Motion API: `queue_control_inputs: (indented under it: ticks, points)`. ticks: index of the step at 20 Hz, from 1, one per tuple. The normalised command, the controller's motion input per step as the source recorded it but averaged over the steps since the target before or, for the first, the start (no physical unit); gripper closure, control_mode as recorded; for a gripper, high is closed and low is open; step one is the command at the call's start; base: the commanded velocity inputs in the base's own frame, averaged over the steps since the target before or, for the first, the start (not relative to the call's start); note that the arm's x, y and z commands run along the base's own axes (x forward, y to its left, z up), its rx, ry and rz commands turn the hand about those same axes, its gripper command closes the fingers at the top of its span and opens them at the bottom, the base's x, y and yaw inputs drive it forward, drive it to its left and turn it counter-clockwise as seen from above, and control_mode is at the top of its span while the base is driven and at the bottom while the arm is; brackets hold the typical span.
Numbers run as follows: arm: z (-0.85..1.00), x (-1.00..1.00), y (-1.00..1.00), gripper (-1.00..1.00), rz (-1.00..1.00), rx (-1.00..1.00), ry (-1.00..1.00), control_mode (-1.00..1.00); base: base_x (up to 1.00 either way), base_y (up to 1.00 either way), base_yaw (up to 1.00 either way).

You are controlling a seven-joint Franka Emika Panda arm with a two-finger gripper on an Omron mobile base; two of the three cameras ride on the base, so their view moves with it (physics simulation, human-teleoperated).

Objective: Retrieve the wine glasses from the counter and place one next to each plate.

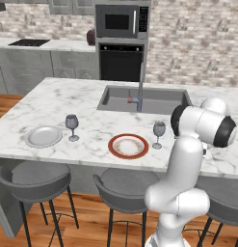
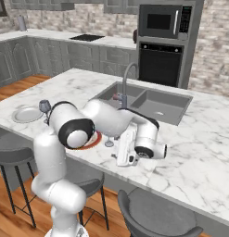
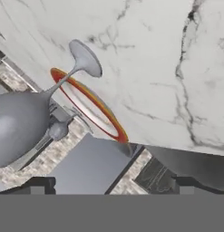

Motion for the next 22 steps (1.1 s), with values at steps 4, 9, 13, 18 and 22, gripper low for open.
queue_control_inputs:
  ticks: [4,9,13,18,22]
  points:
    - [0.74,-0.62,0.06,-1.0,0.0,0.0,-0.15,-1.0,0.0,0.0,0.0]
    - [0.99,-0.44,0.33,-1.0,0.0,-0.04,-0.03,-1.0,0.0,0.0,0.0]
    - [1.0,-0.45,0.5,-1.0,0.0,-0.09,-0.04,-1.0,0.0,0.0,0.0]
    - [0.92,-0.47,0.8,-1.0,0.0,-0.1,-0.07,-1.0,0.0,0.0,0.0]
    - [0.98,-0.53,0.76,-1.0,0.0,-0.09,-0.1,-1.0,0.0,0.0,0.0]
